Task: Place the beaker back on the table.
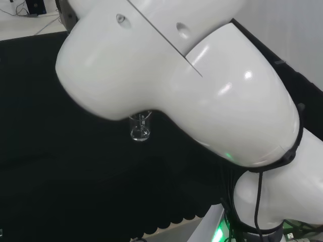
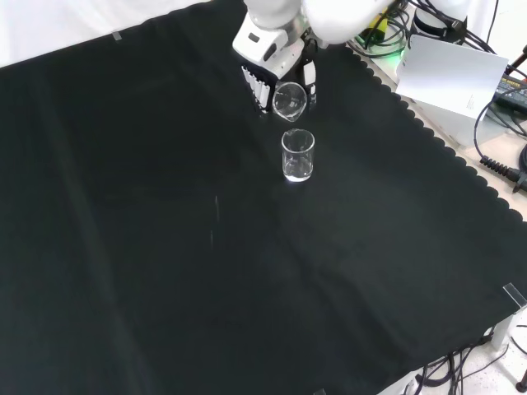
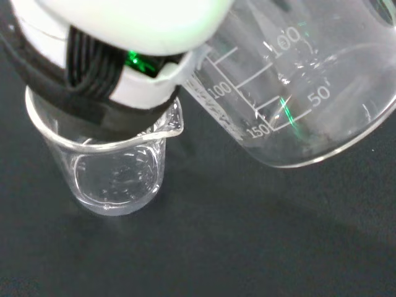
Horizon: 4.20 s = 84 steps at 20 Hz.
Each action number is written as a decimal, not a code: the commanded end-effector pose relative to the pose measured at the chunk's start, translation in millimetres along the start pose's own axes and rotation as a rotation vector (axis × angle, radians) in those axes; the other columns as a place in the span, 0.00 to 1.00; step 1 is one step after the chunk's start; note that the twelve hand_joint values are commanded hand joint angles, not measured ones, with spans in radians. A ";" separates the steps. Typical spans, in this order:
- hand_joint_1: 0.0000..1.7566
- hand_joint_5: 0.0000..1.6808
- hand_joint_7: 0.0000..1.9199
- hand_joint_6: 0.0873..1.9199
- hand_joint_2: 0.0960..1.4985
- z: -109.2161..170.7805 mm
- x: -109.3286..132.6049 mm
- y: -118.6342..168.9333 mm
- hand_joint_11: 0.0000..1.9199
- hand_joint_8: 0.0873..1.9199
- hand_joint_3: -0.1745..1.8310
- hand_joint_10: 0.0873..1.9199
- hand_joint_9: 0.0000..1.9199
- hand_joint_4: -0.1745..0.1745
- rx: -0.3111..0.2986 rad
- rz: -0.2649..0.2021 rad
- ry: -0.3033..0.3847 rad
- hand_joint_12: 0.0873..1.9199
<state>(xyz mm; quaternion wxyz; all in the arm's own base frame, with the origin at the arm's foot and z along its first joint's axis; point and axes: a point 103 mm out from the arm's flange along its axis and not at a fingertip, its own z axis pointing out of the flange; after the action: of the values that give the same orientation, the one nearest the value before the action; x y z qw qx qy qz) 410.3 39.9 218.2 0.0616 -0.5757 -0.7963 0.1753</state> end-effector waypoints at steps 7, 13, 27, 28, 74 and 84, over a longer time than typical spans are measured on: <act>0.67 0.77 0.89 0.28 0.43 19.4 -32.9 26.2 0.78 0.11 0.37 0.00 0.97 0.41 -0.077 -0.017 0.218 0.28; 0.67 0.77 0.88 0.28 0.43 30.6 -50.7 46.9 0.77 0.11 0.37 0.00 0.96 0.42 -0.141 -0.011 0.348 0.28; 0.75 0.78 0.71 0.25 0.43 53.1 -84.2 102.0 0.74 0.23 0.35 0.00 0.92 0.00 -0.261 -0.040 0.579 0.27; 0.75 0.77 0.71 0.25 0.44 55.4 -85.4 105.8 0.74 0.24 0.35 0.00 0.92 0.00 -0.258 -0.040 0.595 0.27; 0.74 0.78 0.71 0.20 0.52 101.6 -84.0 175.9 0.72 0.18 0.24 0.00 0.86 0.00 -0.311 -0.061 0.742 0.29; 0.74 0.75 0.68 0.23 0.61 101.7 -87.5 178.0 0.73 0.22 0.12 0.00 0.82 0.00 -0.284 -0.076 0.735 0.29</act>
<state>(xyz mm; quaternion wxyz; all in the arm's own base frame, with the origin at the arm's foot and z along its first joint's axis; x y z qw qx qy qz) 568.5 -13.0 70.5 0.2621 -0.5770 -0.7554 -0.1666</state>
